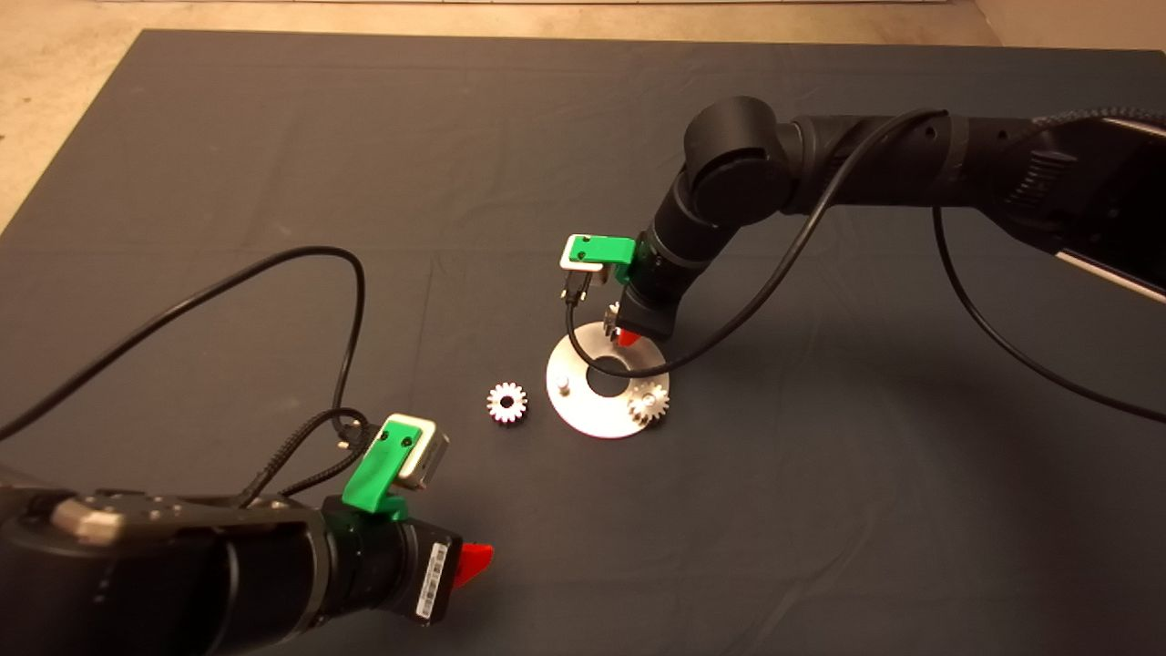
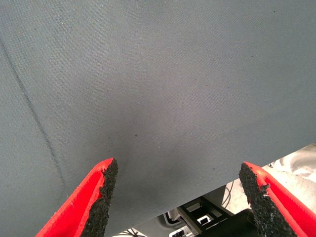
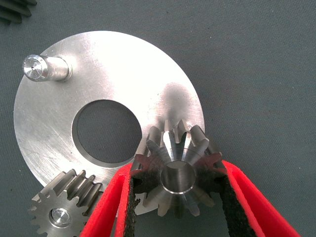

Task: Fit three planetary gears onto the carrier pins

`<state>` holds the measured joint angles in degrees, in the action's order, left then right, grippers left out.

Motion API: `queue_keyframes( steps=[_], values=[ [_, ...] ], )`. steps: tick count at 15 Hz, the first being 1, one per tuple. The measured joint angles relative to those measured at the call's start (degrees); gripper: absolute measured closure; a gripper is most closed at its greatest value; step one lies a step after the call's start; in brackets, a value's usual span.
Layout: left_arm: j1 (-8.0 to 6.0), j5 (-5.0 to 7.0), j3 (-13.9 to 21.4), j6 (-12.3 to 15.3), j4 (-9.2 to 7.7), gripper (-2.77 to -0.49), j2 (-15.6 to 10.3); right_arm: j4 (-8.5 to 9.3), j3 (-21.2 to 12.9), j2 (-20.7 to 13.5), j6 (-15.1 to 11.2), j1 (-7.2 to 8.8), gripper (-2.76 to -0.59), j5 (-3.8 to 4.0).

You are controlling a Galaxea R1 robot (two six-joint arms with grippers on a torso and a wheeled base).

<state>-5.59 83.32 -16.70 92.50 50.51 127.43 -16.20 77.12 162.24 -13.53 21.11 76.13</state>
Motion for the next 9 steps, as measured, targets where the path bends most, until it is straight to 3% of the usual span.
queue_keyframes(
  steps=[9],
  values=[
    [0.00,0.00,0.00,0.00,-0.01,-1.75,0.02,-0.02,0.00,-0.01,0.00,0.00,-1.01,0.00]
  ],
)
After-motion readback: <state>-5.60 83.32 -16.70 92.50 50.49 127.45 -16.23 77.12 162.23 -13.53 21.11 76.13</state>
